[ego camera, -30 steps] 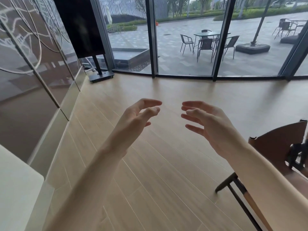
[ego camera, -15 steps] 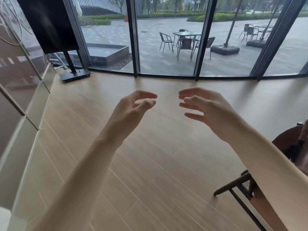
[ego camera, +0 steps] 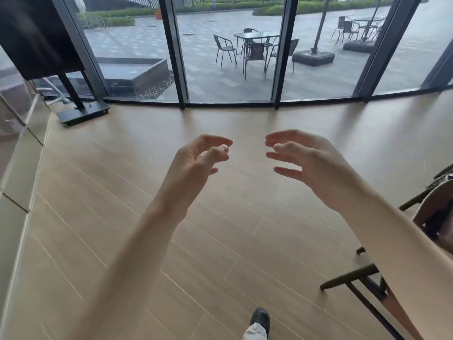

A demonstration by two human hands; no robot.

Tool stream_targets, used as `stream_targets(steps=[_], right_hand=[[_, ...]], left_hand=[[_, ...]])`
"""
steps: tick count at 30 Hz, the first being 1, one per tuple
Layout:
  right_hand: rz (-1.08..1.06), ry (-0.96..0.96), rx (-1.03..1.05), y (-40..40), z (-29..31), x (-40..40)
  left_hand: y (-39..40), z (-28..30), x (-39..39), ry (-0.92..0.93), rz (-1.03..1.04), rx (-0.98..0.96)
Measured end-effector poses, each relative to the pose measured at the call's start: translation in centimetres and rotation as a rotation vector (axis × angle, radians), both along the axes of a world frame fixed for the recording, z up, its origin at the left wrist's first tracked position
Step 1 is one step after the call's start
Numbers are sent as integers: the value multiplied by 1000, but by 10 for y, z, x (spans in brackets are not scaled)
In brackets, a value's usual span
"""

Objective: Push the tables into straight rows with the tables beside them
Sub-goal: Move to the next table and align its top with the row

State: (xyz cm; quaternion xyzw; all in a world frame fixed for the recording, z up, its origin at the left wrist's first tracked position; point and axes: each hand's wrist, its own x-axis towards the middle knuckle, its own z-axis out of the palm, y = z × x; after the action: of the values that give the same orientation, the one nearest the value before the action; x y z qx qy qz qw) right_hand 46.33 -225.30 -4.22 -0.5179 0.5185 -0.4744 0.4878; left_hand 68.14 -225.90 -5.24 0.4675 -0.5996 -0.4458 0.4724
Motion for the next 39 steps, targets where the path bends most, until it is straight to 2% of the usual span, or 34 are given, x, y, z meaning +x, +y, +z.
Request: stream_targets(steps=[12,31,39], right_hand=[[-197,-77,18,-162,-4,-100],[-429,-39,22,-299,-4,-209],[-586,-34,-58,-392,14,-239]], left_hand=[[-200,13,-113,-60,-236,4],[-387,7,-249,39,-483,-1],[-502,13,-296,38,-648,-7]])
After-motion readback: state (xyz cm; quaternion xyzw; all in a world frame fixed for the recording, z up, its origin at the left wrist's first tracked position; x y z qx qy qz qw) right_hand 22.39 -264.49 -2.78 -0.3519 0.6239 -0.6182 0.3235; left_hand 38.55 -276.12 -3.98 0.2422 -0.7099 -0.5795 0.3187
